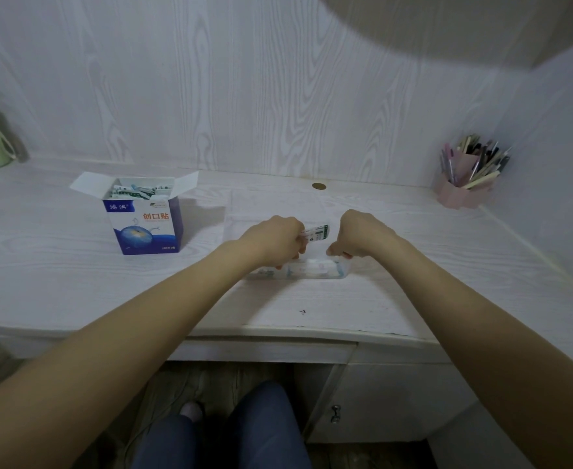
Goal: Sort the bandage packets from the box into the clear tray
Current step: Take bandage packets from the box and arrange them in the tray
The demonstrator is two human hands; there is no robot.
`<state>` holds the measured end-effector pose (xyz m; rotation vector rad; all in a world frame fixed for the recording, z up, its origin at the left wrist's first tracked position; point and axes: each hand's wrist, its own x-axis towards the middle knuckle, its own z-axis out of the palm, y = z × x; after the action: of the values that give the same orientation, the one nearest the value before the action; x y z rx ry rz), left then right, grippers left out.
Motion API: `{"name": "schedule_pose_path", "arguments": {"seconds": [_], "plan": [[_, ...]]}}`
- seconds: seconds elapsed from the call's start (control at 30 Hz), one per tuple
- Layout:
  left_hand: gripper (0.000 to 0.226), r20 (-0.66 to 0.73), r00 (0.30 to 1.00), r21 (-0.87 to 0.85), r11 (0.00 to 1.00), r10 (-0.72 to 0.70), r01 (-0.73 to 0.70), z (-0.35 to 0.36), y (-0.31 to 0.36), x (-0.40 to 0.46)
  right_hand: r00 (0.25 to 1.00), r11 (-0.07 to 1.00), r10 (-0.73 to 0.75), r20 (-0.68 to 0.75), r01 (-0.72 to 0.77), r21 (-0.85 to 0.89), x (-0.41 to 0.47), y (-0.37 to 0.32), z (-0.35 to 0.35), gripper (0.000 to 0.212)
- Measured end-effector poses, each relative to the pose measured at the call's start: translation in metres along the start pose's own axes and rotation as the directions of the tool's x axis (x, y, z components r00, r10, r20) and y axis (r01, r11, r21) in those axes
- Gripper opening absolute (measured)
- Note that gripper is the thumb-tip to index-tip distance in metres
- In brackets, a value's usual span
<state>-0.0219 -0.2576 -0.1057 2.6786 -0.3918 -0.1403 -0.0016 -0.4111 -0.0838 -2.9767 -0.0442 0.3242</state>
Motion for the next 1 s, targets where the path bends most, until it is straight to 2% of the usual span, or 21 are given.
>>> {"name": "schedule_pose_path", "arguments": {"seconds": [0.07, 0.13, 0.27, 0.4, 0.7, 0.87, 1.0], "plan": [[0.026, 0.001, 1.000, -0.006, 1.000, 0.002, -0.002, 0.000, 0.000, -0.001, 1.000, 0.999, 0.006, 0.018, -0.006, 0.048, -0.006, -0.004, -0.006, 0.031], [0.027, -0.001, 1.000, -0.010, 1.000, 0.002, -0.002, -0.001, 0.000, -0.001, 0.994, 0.993, 0.014, 0.107, -0.027, 0.119, -0.010, -0.008, -0.009, 0.028], [0.025, -0.010, 1.000, -0.005, 1.000, 0.002, -0.002, -0.002, 0.000, -0.002, 0.951, 0.965, 0.056, 0.303, -0.130, 0.228, -0.011, -0.017, -0.016, 0.003], [0.024, -0.012, 1.000, -0.011, 1.000, 0.010, -0.010, -0.001, 0.000, -0.003, 0.906, 0.953, 0.097, 0.411, -0.204, 0.225, -0.006, -0.019, -0.016, 0.017], [0.023, -0.008, 1.000, 0.019, 1.000, 0.022, -0.022, 0.000, 0.001, -0.002, 0.902, 0.955, 0.164, 0.399, -0.247, 0.166, -0.004, -0.022, -0.010, 0.014], [0.022, -0.007, 1.000, 0.011, 1.000, 0.018, -0.018, 0.000, 0.000, -0.002, 0.918, 0.965, 0.143, 0.370, -0.212, 0.152, -0.004, -0.025, -0.008, 0.011], [0.022, -0.002, 1.000, 0.023, 1.000, 0.021, -0.021, 0.000, 0.001, -0.003, 0.932, 0.983, 0.136, 0.335, -0.170, 0.073, -0.003, -0.026, -0.005, 0.009]]}}
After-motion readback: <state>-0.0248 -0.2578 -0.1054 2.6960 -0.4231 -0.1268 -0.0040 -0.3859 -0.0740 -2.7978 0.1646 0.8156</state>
